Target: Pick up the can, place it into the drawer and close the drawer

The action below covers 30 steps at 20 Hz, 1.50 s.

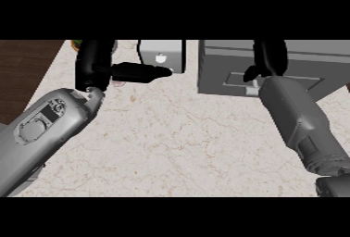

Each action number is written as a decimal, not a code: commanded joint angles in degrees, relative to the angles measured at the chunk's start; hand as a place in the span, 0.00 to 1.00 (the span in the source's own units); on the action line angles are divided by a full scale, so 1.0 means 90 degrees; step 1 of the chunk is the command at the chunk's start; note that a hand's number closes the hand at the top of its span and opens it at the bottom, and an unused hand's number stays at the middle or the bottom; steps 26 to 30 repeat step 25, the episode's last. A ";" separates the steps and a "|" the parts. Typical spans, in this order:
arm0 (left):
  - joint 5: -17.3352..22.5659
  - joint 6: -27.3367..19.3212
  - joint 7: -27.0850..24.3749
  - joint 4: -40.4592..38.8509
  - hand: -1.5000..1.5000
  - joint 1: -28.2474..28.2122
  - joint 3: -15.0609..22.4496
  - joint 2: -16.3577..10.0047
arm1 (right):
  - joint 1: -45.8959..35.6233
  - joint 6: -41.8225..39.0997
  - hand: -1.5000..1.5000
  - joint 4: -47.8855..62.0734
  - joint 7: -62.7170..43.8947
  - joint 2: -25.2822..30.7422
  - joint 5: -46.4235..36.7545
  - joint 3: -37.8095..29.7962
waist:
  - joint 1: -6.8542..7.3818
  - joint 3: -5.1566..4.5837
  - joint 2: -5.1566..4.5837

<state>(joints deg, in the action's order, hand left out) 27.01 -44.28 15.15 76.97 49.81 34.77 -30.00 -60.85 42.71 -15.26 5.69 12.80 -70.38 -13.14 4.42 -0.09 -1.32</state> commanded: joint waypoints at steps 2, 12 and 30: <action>-0.0045 0.0196 -0.0069 0.0139 0.00 -0.0226 -0.0126 -0.0203 | -0.0576 -0.0133 0.00 0.0219 0.0157 -0.0159 0.0232 -0.0217 | 0.0129 0.0025 -0.0053; -0.0111 0.0103 -0.0170 0.0362 0.00 -0.0544 -0.0163 -0.0114 | -0.0821 -0.0722 0.00 -0.0229 0.1751 -0.0456 0.1983 -0.1621 | 0.0046 0.0044 -0.0037; -0.0266 0.0067 -0.0416 0.0895 0.00 -0.1603 -0.0313 -0.0165 | -0.0921 -0.1782 0.00 -0.0225 0.2522 -0.0626 0.3550 -0.2838 | -0.0147 0.0016 0.0060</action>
